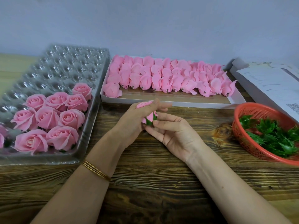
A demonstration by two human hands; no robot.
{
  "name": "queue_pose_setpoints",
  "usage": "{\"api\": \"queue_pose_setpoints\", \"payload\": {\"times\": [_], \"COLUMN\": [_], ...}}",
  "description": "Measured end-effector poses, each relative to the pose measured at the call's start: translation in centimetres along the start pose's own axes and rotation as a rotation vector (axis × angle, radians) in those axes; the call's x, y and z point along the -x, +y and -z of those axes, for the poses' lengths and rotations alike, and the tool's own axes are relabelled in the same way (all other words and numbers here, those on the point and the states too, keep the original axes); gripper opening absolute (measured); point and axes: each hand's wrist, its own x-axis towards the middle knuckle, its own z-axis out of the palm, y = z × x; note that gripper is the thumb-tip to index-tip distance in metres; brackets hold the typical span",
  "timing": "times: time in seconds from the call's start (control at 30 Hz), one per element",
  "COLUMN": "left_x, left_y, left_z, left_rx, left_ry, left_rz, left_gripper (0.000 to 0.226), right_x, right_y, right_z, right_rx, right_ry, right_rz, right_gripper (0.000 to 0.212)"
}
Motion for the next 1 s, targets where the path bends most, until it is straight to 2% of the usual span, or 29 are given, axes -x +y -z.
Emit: {"api": "queue_pose_setpoints", "payload": {"times": [0.17, 0.33, 0.47, 0.57, 0.67, 0.8, 0.87, 1.0], "left_x": [0.0, 0.1, 0.0, 0.1, 0.0, 0.0, 0.0, -0.1], "left_y": [-0.1, -0.2, 0.0, -0.1, -0.7, -1.0, -1.0, -1.1], "left_z": [0.2, 0.0, 0.1, 0.2, -0.3, -0.7, -0.7, -0.8], "left_rx": [-0.008, -0.024, 0.039, 0.112, 0.039, 0.0, -0.006, 0.01], "left_ry": [-0.067, -0.044, 0.052, 0.037, 0.035, 0.041, 0.044, 0.016], "left_rz": [0.007, 0.007, 0.002, -0.011, -0.033, -0.044, -0.041, -0.047], "left_gripper": [0.031, 0.032, 0.048, 0.043, 0.038, 0.051, 0.055, 0.039], "right_x": [0.0, -0.1, -0.2, -0.5, -0.8, -0.8, -0.9, -0.9], "right_y": [-0.3, -0.2, 0.1, 0.2, 0.5, 1.0, 1.2, 1.3], "right_z": [0.0, 0.0, 0.1, 0.3, 0.5, 0.5, 0.5, 0.5], "right_rx": [0.067, 0.124, 0.1, 0.064, 0.059, 0.143, 0.184, 0.189], "right_ry": [-0.025, -0.018, 0.001, 0.088, 0.135, 0.186, 0.196, 0.134], "right_rz": [-0.017, -0.004, 0.051, 0.121, 0.188, 0.296, 0.331, 0.344], "right_gripper": [0.032, 0.027, 0.032, 0.033, 0.04, 0.055, 0.05, 0.04]}}
